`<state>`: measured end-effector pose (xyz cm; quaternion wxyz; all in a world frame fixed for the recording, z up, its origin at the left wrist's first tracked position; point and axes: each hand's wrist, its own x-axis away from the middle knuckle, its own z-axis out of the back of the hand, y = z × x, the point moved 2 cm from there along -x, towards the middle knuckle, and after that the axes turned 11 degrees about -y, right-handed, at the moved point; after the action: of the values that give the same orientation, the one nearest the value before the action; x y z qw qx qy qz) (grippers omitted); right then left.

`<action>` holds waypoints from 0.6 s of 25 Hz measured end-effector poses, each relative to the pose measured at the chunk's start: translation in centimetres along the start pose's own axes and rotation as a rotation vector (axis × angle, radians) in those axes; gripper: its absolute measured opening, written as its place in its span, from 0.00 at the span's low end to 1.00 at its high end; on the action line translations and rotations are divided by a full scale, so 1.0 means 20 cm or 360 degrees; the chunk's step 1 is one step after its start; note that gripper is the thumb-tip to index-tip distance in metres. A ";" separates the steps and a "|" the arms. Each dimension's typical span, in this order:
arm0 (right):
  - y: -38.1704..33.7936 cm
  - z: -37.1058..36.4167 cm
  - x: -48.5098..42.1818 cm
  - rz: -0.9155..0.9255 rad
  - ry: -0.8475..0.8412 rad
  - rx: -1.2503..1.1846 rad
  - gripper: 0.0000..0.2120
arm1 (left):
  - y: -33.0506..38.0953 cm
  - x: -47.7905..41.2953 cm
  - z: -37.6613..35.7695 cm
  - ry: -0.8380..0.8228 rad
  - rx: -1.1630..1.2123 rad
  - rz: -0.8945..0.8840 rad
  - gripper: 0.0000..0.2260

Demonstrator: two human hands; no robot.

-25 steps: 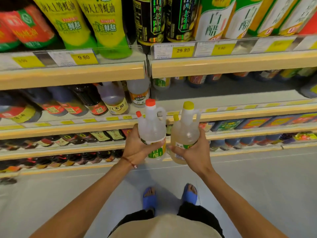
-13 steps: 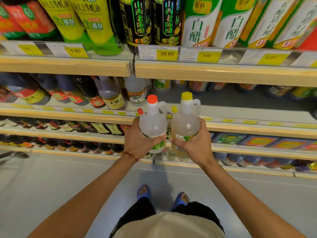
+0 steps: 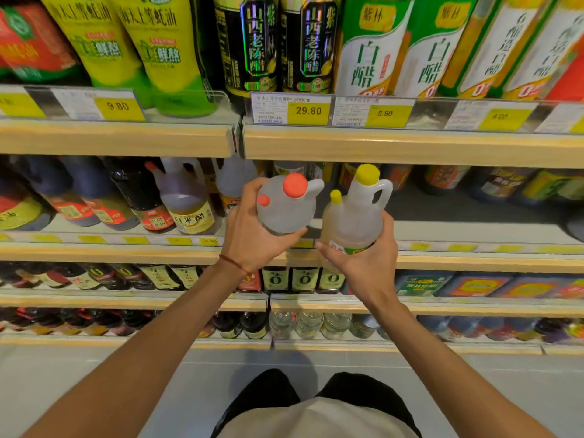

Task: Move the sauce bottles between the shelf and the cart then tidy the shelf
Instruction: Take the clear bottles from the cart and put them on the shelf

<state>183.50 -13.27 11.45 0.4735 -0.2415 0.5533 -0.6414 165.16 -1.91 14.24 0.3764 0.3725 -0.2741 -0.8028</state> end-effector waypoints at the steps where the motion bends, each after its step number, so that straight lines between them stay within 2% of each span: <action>1: 0.01 -0.01 -0.01 0.0025 0.0050 0.0005 0.45 | -0.02 -0.02 -0.02 0.0029 0.0012 -0.0017 0.38; 5: 0.06 -0.06 -0.06 0.0122 0.0166 0.0015 0.45 | -0.11 -0.06 -0.08 0.0025 0.0082 -0.0076 0.35; 9: 0.10 -0.08 -0.07 0.0177 0.0249 0.0018 0.45 | -0.22 -0.11 -0.15 0.0067 0.0208 0.0019 0.35; 15: 0.13 -0.08 -0.08 0.0169 0.0263 0.0028 0.45 | -0.36 -0.14 -0.20 0.0071 0.0086 0.0214 0.31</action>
<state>183.74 -10.96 8.94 0.4617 -0.1539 0.5967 -0.6381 166.72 3.90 7.81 0.4253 0.3812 -0.3116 -0.7595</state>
